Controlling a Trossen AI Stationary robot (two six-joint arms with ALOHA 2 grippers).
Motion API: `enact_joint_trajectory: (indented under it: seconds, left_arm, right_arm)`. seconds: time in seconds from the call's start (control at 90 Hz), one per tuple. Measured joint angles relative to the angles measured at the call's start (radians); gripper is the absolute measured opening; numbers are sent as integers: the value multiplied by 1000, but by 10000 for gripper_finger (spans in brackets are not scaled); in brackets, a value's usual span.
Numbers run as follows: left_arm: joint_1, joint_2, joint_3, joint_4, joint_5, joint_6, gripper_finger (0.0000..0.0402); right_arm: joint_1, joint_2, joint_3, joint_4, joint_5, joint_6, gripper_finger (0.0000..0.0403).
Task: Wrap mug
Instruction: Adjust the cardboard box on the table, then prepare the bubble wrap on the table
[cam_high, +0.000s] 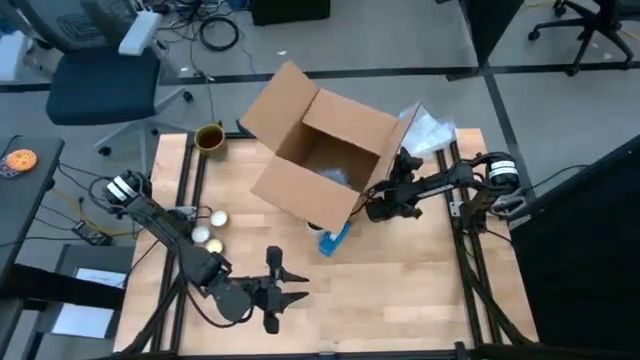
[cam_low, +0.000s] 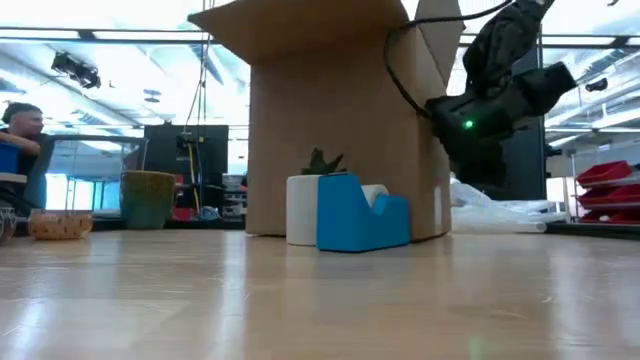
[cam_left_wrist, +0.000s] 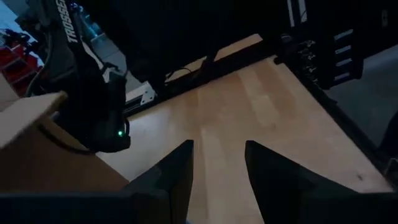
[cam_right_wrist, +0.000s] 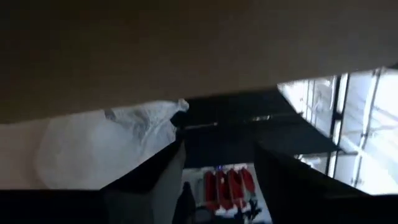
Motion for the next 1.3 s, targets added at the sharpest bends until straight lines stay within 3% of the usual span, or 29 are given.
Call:
enact_joint_trajectory:
  seconds: [0.233,0.378,0.5,0.611,0.789,0.867,1.033,1.3]
  left_arm:
    - [28,0,0,0,0,19,131]
    - [38,0,0,-8,0,19,131]
    - [38,0,0,-73,0,-26,131]
    - [37,0,0,-142,0,-99,131]
    - [33,0,0,-223,0,-234,131]
    - [33,1,0,-229,0,-282,131]
    - [33,16,0,-217,-2,-324,131]
    - [41,60,0,-181,5,-306,131]
  right_arm:
    - [26,0,20,344,-72,-307,154]
    - [51,0,28,597,-242,-606,151]
    - [64,0,28,654,-309,-730,151]
    - [80,-1,28,613,-342,-748,151]
    - [92,-6,28,416,-502,-673,146]
    - [23,-16,29,276,-546,-544,140]
    - [-150,-73,28,127,-797,-409,125]
    - [-405,-255,28,223,-809,-372,119]
